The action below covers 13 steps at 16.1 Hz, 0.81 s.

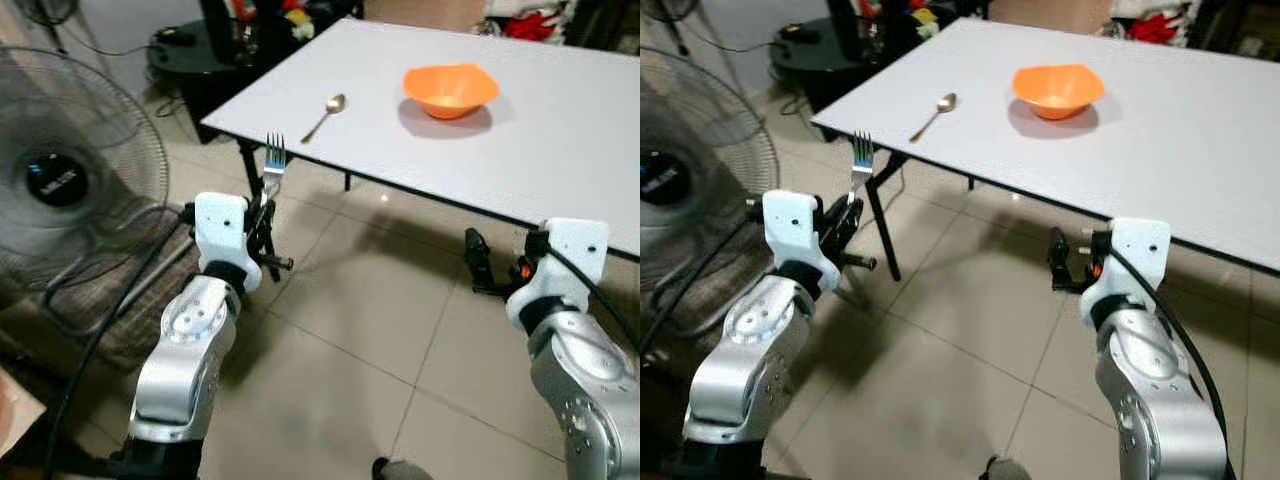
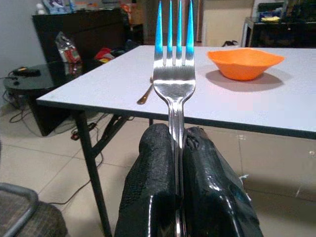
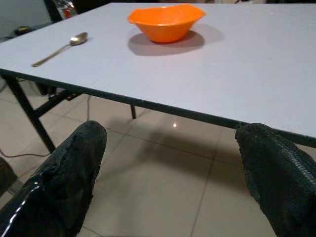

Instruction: Setting the table

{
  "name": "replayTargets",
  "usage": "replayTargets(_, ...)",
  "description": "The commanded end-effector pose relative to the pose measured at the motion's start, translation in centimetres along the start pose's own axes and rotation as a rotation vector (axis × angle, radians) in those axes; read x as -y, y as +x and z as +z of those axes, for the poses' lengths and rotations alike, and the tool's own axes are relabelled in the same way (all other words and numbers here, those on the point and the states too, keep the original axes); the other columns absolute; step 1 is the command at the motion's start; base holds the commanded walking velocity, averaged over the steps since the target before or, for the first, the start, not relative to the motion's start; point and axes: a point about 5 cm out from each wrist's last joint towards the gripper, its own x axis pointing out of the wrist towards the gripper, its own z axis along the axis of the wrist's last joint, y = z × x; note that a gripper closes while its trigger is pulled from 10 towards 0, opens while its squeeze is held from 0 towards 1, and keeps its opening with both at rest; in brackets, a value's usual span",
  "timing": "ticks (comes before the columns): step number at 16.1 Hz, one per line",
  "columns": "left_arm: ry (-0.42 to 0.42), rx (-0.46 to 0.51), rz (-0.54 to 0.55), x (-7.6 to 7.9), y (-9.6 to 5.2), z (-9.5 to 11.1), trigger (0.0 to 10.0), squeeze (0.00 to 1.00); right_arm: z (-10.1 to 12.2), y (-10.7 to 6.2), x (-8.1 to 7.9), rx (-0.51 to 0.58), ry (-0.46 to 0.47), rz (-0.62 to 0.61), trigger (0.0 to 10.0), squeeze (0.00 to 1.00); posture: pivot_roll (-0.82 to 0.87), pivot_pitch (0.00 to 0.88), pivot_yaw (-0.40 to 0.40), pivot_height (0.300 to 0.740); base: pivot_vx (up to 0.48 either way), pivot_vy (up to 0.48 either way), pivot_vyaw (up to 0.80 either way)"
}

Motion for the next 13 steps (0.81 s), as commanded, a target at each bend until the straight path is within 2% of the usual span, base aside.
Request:
replayTargets(1,0.015,-0.002,0.028,-0.6,-0.5,0.2,10.0,0.0,-0.1,0.3,-0.5,-0.004,-0.009,0.016,10.0,0.0,-0.12,0.0,0.119,0.74,0.0,0.0,-0.8)
replayTargets(3,0.009,-0.028,0.062,-1.5,-0.4,-0.5,10.0,0.0,0.2,0.3,-1.0,0.009,-0.038,0.026,10.0,0.0,-0.15,0.0,0.12,0.74,0.0,0.0,-0.8)
replayTargets(4,0.012,-0.021,0.068,-1.6,-0.3,-0.3,10.0,0.0,0.1,0.3,-0.7,-0.001,-0.026,0.025,10.0,0.0,-0.12,0.0,0.107,0.74,0.0,0.0,-0.8)
replayTargets(7,0.017,-0.001,0.072,-1.6,-0.6,0.6,10.0,0.0,0.4,0.9,-1.3,0.017,-0.023,0.098,10.0,0.0,-0.08,0.0,0.095,0.74,0.0,0.0,0.0)
replayTargets(9,0.007,-0.007,0.07,-2.1,-1.0,0.5,10.0,0.0,0.2,0.9,-2.0,0.02,-0.028,0.114,10.0,0.0,-0.1,0.0,0.104,0.74,0.0,0.0,0.0)
replayTargets(13,-0.002,0.001,0.092,-2.5,-1.2,1.2,10.0,0.0,-0.3,1.0,-1.7,-0.006,-0.019,0.13,10.0,0.0,-0.05,0.0,0.079,0.74,0.264,0.0,0.0)
